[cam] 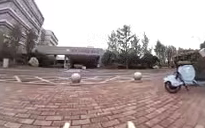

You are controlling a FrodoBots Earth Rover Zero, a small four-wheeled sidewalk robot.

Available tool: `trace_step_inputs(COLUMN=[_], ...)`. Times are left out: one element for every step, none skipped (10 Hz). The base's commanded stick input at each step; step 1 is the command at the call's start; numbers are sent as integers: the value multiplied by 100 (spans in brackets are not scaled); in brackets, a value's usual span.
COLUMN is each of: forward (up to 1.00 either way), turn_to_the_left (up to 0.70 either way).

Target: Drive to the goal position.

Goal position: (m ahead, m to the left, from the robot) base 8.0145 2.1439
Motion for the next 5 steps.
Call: trace_step_inputs(forward=[45, 45, 45, 45, 45], turn_to_the_left=[0, 0, 0, 0, 0])
